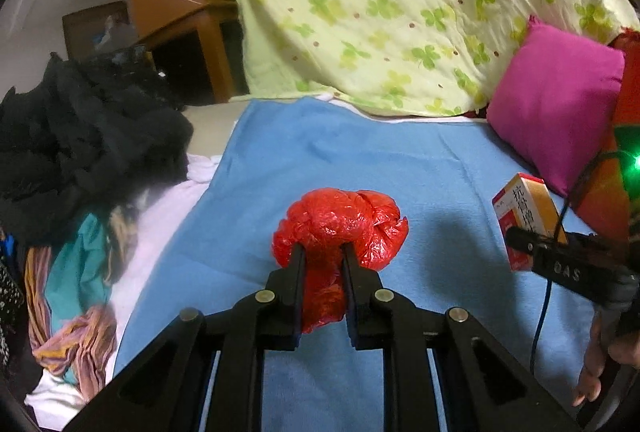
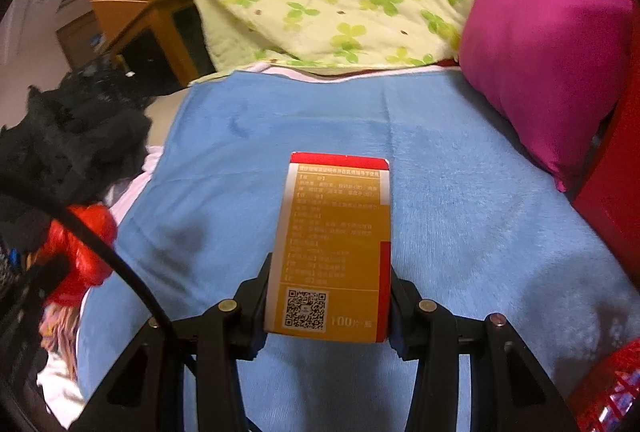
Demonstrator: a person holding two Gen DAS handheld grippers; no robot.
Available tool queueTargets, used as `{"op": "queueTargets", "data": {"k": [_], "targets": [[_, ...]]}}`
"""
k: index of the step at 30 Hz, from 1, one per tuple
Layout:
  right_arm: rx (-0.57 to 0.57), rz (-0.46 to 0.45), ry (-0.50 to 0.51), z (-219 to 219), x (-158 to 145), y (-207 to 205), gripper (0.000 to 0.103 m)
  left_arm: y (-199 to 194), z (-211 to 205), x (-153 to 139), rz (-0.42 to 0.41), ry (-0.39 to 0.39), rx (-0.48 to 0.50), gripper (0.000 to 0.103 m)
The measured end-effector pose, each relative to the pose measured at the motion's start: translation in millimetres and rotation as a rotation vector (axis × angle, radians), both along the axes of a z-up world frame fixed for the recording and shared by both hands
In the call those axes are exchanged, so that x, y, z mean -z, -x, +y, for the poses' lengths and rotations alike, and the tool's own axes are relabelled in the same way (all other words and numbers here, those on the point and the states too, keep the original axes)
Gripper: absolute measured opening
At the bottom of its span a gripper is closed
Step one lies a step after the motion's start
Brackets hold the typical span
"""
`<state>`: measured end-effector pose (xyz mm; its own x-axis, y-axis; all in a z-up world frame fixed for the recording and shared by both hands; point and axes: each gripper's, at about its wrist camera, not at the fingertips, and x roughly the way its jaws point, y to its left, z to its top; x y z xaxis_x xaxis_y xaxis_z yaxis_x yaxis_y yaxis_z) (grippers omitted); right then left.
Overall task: Collect trash
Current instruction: 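Carry the medicine box and red bag toward the red mesh basket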
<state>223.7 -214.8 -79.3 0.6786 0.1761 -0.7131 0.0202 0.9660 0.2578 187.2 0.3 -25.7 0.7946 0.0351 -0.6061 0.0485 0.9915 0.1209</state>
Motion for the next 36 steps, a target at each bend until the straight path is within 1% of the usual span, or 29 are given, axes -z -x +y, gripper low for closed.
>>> {"op": "queueTargets", "data": {"k": [5, 10, 12, 18, 24, 28, 31, 36], "targets": [[0.005, -0.059, 0.009, -4.8, -11.3, 39.0, 0.049, 33.2, -6.3, -14.2, -0.045, 0.007, 0.014, 0.018], [0.05, -0.069, -0.016, -15.6, -4.1, 87.8, 0.049, 62.8, -12.1, -28.4, -0.08, 0.019, 0.035, 0.018], [0.067, -0.08, -0.003, -17.5, -0.6, 112.9, 0.049, 73.1, -13.9, -33.2, -0.09, 0.027, 0.046, 0.018], [0.091, -0.122, 0.044, -17.1, 4.6, 164.0, 0.049, 102.6, -15.2, -47.5, -0.114, 0.048, 0.075, 0.018], [0.005, -0.209, 0.073, 8.3, 4.6, 200.1, 0.049, 129.8, -5.6, -61.1, -0.144, 0.057, 0.087, 0.018], [-0.028, -0.216, 0.077, 23.9, 1.7, 222.2, 0.049, 144.8, 1.4, -68.1, -0.163, 0.058, 0.09, 0.018], [-0.035, -0.218, 0.08, 32.3, -9.2, 234.1, 0.049, 155.4, 4.5, -71.7, -0.175, 0.056, 0.094, 0.018], [-0.034, -0.246, 0.113, 44.7, -40.0, 249.4, 0.049, 169.8, 5.2, -74.9, -0.184, 0.056, 0.104, 0.018]]}}
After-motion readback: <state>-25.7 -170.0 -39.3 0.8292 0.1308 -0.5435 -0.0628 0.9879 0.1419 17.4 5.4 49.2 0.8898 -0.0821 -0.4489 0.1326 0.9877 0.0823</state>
